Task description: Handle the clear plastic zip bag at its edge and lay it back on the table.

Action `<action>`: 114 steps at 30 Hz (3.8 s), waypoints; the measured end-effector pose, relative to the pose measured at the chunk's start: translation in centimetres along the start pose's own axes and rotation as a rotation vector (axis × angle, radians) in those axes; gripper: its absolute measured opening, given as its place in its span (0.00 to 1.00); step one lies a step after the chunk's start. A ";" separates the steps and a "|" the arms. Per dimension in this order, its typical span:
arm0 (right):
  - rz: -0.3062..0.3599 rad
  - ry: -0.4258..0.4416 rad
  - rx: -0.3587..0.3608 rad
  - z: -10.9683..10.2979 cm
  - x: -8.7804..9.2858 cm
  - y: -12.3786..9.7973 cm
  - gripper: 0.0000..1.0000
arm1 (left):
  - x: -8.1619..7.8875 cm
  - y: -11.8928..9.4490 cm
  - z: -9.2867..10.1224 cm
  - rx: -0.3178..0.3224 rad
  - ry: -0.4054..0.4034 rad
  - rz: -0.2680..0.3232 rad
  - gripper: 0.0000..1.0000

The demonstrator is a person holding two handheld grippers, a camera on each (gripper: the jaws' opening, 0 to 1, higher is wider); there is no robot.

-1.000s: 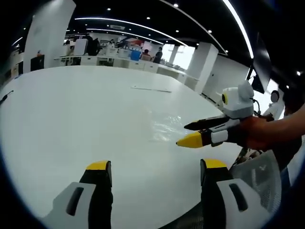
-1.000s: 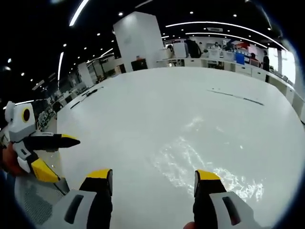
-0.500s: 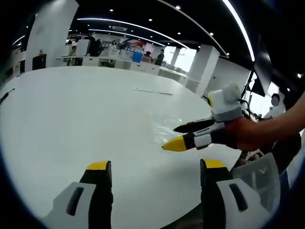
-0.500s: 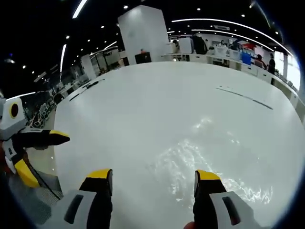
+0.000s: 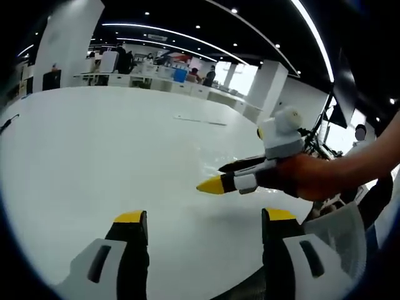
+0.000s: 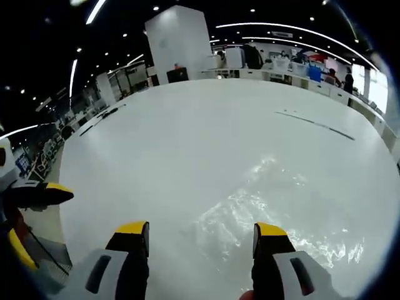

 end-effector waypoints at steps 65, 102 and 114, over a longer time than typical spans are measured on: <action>-0.033 -0.219 0.057 1.5 0.0 2.6 0.25 | 0.0 -0.1 -0.3 -0.006 -0.024 0.006 0.69; -0.015 -0.415 -0.005 1.0 0.4 -0.8 0.00 | 0.3 0.2 -0.2 0.007 -0.025 -0.023 0.66; 0.011 -0.452 -0.035 0.1 1.2 -2.7 0.00 | 0.4 0.1 -0.2 0.004 -0.052 -0.026 0.64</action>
Point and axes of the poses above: the point that each gripper's makers call its tool centre point, and the gripper's own axes: y roughly forward along the fingers, z roughly to its right, x roughly out of its underside, the point moved 5 cm from there along -y, roughly backward along the fingers, and after that the axes turned 15 degrees about x, right-handed, at the moved point
